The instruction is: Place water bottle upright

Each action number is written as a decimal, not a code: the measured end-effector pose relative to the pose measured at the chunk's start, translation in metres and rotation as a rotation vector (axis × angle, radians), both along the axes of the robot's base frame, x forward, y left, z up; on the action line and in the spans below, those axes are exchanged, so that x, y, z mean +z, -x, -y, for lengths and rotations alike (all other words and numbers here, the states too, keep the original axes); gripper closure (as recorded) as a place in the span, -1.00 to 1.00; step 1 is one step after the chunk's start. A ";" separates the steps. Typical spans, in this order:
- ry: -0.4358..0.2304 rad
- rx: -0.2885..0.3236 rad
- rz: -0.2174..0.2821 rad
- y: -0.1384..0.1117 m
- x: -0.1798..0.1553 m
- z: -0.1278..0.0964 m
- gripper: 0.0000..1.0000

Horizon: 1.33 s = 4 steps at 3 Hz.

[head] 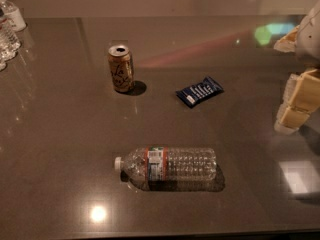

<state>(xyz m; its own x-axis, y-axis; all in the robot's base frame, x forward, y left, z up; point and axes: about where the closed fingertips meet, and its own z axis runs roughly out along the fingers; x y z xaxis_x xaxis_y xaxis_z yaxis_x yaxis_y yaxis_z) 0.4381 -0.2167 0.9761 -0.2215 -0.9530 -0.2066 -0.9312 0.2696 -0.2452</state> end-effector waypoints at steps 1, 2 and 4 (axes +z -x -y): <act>-0.001 0.003 0.003 0.000 0.001 -0.001 -1.00; -0.009 0.051 0.006 0.008 -0.002 -0.018 -1.00; -0.021 0.208 -0.035 0.027 -0.023 -0.085 -1.00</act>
Offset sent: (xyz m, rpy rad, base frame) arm -0.0195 0.0395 -0.0120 0.0196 0.0112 0.1218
